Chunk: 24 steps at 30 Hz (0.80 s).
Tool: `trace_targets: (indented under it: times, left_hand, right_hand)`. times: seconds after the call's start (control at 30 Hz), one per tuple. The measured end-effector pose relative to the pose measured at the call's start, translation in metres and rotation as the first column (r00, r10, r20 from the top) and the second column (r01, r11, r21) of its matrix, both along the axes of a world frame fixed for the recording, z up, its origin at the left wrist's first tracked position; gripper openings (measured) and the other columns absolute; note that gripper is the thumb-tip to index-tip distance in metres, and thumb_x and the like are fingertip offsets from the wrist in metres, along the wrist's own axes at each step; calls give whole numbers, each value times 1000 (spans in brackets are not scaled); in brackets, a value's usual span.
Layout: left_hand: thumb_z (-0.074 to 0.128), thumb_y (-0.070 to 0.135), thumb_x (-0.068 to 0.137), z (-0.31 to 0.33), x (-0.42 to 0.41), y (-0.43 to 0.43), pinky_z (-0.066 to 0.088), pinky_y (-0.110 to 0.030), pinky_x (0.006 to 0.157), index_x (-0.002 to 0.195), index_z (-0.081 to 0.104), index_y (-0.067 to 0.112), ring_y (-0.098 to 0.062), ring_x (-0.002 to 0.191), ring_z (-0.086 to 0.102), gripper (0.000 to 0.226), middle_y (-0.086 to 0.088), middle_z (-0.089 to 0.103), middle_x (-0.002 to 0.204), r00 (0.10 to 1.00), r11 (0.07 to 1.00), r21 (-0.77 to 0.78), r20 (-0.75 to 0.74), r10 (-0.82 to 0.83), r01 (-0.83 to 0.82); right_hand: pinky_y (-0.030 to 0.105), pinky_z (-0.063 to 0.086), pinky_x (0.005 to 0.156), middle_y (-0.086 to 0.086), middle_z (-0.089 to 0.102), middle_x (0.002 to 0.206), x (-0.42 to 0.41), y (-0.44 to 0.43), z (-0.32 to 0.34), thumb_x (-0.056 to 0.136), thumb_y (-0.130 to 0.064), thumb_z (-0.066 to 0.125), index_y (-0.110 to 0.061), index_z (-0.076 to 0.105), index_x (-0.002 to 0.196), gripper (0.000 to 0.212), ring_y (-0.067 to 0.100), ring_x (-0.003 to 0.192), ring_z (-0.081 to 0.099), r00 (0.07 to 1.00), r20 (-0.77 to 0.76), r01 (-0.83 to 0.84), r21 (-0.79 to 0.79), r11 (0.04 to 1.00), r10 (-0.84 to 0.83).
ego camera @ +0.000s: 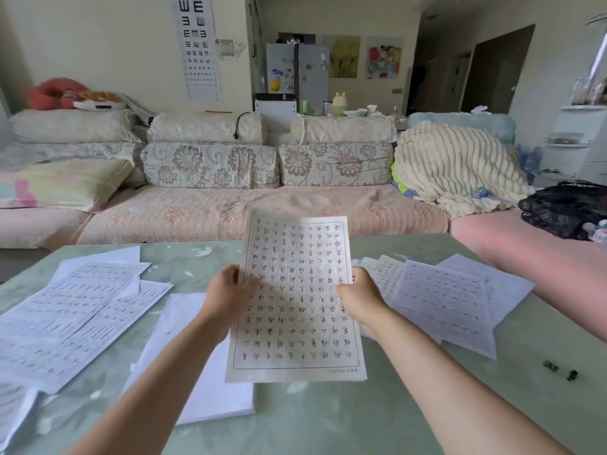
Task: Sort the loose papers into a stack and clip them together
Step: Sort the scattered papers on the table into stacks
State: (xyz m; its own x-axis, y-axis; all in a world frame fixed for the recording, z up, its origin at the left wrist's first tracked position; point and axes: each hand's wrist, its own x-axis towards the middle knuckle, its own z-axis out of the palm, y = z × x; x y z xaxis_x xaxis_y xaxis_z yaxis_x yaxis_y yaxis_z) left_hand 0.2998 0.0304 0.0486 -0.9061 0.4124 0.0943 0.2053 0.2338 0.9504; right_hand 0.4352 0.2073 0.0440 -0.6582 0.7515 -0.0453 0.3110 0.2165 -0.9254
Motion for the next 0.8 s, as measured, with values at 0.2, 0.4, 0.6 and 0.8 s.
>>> trace_targets:
  times: [0.2,0.4,0.6,0.8]
  left_hand:
    - [44,11,85,-18,-51,-76,54,-42,83,110,51,15,-25,94,63,25,-7,64,102,998,960,-279,57,3,13]
    - [50,3,85,-46,-86,-127,54,-30,65,105,54,17,-19,83,65,25,-1,66,91,992,925,-378,97,85,-42]
    - [51,17,87,-78,-102,-140,56,-34,81,110,62,13,-24,93,62,26,-8,63,103,995,693,-713,-63,83,-103]
    - [45,23,91,-81,-104,-133,52,-37,90,108,59,5,-30,104,58,28,-16,59,114,987,615,-773,-102,123,-156]
  right_hand:
    - [25,43,59,8,59,122,-76,-63,-23,81,-2,31,-10,47,130,52,20,96,57,988,110,-103,-42,994,107]
    - [29,44,82,16,52,137,-129,-109,-58,86,1,38,1,42,135,50,28,109,53,958,257,-109,-93,990,129]
    - [29,44,71,17,53,136,-146,-131,-76,92,-2,43,3,40,138,46,30,109,59,882,459,-178,116,977,106]
    - [35,47,92,15,48,130,-133,-121,-78,88,-21,50,-7,57,118,33,33,118,54,784,620,-260,294,920,24]
